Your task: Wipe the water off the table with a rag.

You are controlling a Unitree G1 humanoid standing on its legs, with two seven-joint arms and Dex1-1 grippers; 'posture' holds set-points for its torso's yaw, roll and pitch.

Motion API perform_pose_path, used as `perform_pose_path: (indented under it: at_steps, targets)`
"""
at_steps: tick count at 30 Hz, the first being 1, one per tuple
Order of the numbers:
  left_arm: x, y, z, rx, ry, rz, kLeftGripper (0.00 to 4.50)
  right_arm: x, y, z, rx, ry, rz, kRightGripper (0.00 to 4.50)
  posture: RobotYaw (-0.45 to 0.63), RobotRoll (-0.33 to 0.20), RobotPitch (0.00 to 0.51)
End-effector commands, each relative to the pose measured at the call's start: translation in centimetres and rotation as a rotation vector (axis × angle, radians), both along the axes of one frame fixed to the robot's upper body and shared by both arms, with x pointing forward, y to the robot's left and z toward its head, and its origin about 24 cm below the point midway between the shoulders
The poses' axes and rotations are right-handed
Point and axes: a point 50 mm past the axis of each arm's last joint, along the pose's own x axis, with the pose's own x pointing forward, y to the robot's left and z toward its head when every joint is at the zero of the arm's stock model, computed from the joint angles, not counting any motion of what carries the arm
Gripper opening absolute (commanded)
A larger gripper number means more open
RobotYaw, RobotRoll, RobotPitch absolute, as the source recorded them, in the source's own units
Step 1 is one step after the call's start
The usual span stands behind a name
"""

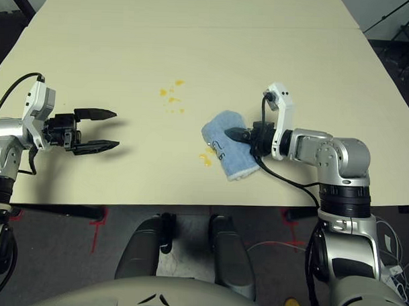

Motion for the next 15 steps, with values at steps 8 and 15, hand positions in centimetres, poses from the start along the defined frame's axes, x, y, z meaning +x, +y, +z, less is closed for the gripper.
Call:
perform_pose_path:
  at_steps: [8,15]
  targets:
    - [-0.6,0.1,0.2,0.011,-0.009,0.009,4.50,-1.5,7.6,-3.5,0.014,0.119,0.183,0.01,0.20,0.000,0.232]
    - [-0.5,0.1,0.2,0.009,-0.010,0.015,4.50,-1.3,11.1,-2.9,0.061,0.106,0.219,0.01,0.20,0.000,0.231]
